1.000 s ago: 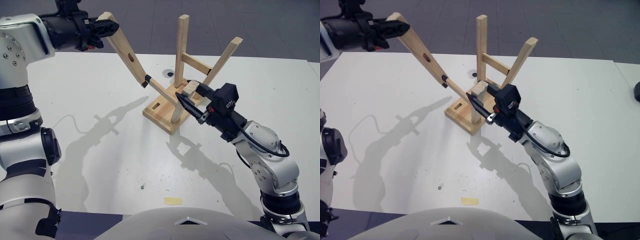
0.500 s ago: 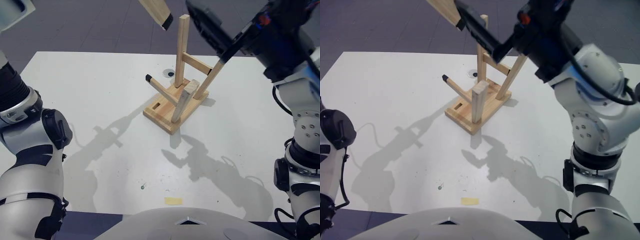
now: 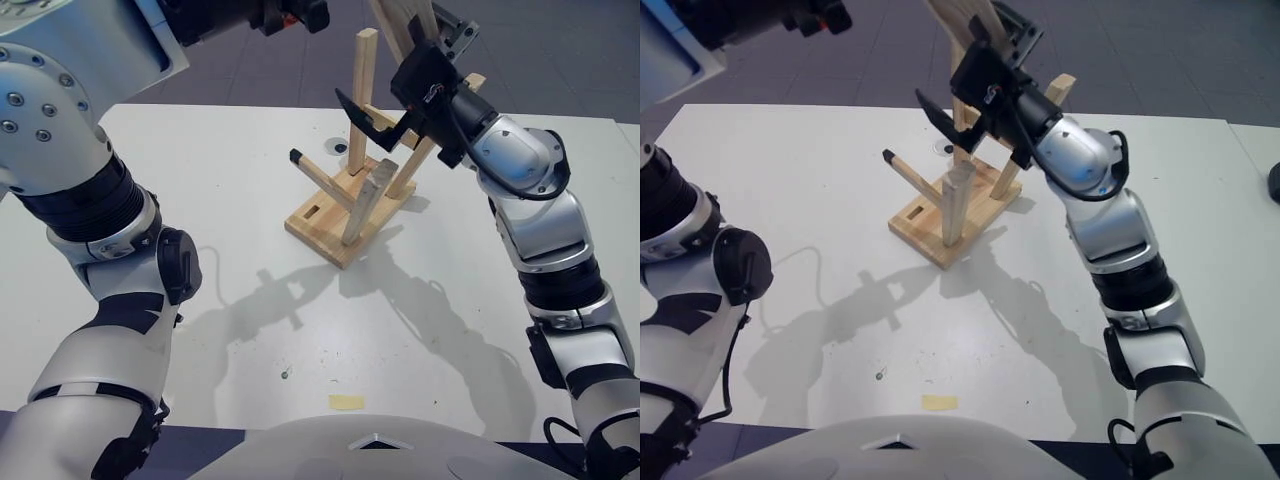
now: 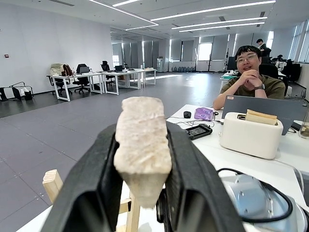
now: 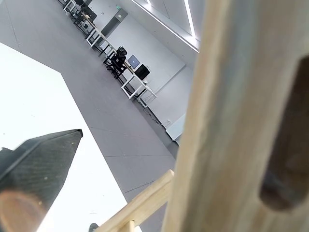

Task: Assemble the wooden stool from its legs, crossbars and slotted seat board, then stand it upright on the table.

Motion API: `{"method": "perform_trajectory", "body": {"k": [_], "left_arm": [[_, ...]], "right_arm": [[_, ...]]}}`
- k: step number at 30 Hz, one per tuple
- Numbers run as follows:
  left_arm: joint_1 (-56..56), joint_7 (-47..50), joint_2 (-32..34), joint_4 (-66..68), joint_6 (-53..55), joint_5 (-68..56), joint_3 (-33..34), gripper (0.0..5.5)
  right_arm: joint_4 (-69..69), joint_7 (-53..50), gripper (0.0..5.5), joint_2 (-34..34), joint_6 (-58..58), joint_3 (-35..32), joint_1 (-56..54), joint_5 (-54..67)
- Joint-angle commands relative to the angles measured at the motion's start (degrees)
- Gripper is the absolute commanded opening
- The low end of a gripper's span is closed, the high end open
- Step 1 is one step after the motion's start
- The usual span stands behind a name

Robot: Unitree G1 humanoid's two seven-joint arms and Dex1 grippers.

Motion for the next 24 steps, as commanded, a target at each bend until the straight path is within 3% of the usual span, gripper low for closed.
{"method": "perform_trajectory", "body": {"k": [1, 5, 14, 20, 24], "left_arm": [[-1.4, 2.4, -4.1, 2.2, -4.9, 1.1, -0.9, 1.02], [-0.6, 4.0, -6.7, 3.4, -6.3, 1.3, -2.0, 1.02], [-0.1, 4.1, -4.8, 4.6, -7.5, 3.0, -2.8, 1.02], [-1.0, 1.8, 6.2, 10.4, -11.6, 8.1, 1.1, 1.02], [1.1, -0.8, 12.0, 13.9, -13.8, 11.1, 1.5, 1.02]], "right_arm": [[-1.0, 0.8, 5.40, 2.8, 1.1, 0.6, 0.5, -1.2], [-0.9, 1.2, 5.40, 4.2, 1.4, 0.0, 0.5, -1.7], [-1.4, 1.0, 5.40, 5.4, 2.1, -2.9, 1.5, -2.2], [-4.5, -3.9, 5.40, 6.8, 7.2, -18.9, -0.7, 6.1], [-11.2, -4.7, 5.40, 8.2, 15.1, -29.4, -0.9, 20.0]]}}
